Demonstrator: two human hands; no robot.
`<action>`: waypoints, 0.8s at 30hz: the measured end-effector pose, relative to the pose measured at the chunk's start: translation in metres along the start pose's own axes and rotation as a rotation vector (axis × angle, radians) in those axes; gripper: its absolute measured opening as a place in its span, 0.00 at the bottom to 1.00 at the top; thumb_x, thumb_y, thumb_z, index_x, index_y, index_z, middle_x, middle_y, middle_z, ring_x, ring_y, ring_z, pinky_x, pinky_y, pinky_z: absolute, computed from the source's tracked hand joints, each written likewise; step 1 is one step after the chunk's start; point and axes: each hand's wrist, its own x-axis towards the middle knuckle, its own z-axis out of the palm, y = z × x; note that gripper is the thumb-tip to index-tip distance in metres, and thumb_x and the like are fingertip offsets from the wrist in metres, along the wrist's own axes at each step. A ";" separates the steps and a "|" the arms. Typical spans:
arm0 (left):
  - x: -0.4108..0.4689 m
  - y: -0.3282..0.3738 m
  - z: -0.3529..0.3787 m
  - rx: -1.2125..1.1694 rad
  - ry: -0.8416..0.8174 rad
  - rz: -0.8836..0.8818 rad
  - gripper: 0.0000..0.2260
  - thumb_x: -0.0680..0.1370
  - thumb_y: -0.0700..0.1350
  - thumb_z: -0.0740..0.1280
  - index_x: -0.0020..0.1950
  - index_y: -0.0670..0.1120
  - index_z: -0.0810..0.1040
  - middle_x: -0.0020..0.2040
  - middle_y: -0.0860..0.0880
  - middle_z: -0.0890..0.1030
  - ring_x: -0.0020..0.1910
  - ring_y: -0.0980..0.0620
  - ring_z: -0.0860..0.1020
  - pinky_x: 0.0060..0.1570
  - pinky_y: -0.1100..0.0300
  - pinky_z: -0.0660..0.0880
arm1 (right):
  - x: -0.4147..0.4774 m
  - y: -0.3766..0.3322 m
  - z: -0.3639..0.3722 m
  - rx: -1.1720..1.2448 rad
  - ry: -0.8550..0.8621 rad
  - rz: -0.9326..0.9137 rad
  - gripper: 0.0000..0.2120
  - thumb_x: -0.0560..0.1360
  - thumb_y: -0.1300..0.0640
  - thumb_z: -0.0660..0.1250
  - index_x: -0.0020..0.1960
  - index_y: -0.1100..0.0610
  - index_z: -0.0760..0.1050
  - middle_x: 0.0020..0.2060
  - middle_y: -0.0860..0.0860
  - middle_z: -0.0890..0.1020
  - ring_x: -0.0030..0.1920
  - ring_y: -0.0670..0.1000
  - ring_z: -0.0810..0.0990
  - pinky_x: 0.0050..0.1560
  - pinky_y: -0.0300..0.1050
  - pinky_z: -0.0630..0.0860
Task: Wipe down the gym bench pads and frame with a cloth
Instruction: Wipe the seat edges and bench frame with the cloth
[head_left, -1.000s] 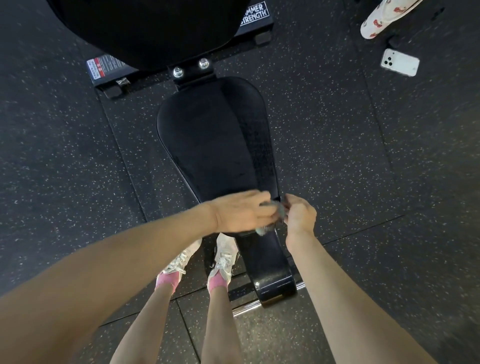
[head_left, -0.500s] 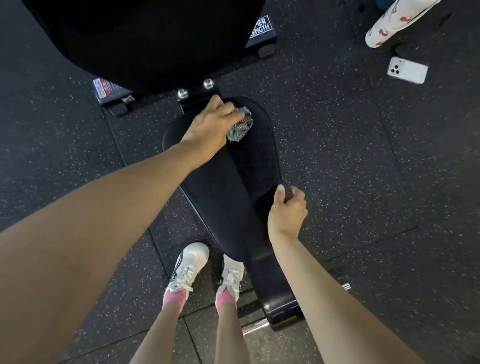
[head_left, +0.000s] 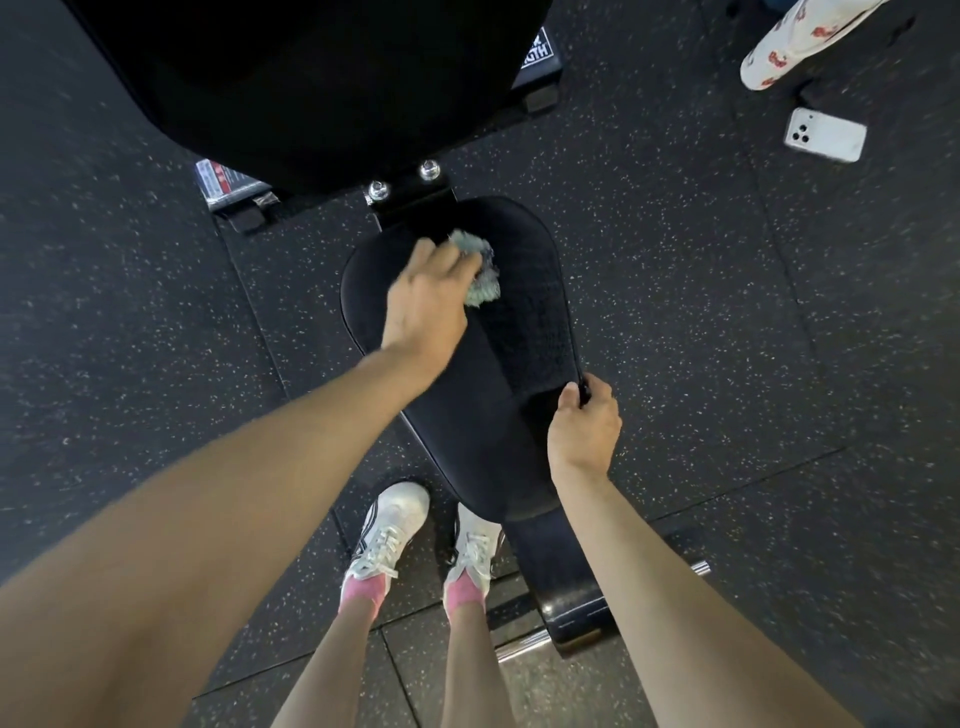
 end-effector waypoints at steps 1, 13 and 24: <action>-0.012 0.005 0.005 -0.010 0.011 0.009 0.24 0.63 0.22 0.65 0.55 0.38 0.80 0.45 0.44 0.78 0.45 0.46 0.67 0.27 0.56 0.72 | 0.000 -0.001 -0.001 0.020 -0.001 0.014 0.17 0.82 0.58 0.57 0.69 0.59 0.69 0.62 0.58 0.75 0.64 0.59 0.71 0.64 0.50 0.67; -0.123 0.057 0.026 -0.057 -0.043 0.257 0.22 0.64 0.31 0.61 0.56 0.40 0.81 0.48 0.47 0.81 0.46 0.48 0.68 0.42 0.56 0.77 | -0.005 0.007 -0.025 0.281 -0.138 0.145 0.21 0.75 0.70 0.58 0.63 0.56 0.77 0.52 0.53 0.82 0.54 0.53 0.79 0.60 0.49 0.75; -0.165 0.079 0.020 -0.028 -0.225 0.565 0.14 0.61 0.36 0.71 0.46 0.45 0.81 0.41 0.49 0.78 0.41 0.48 0.72 0.35 0.60 0.75 | -0.043 0.040 -0.021 0.354 0.020 0.216 0.17 0.80 0.64 0.58 0.68 0.58 0.71 0.62 0.56 0.77 0.61 0.55 0.76 0.65 0.49 0.72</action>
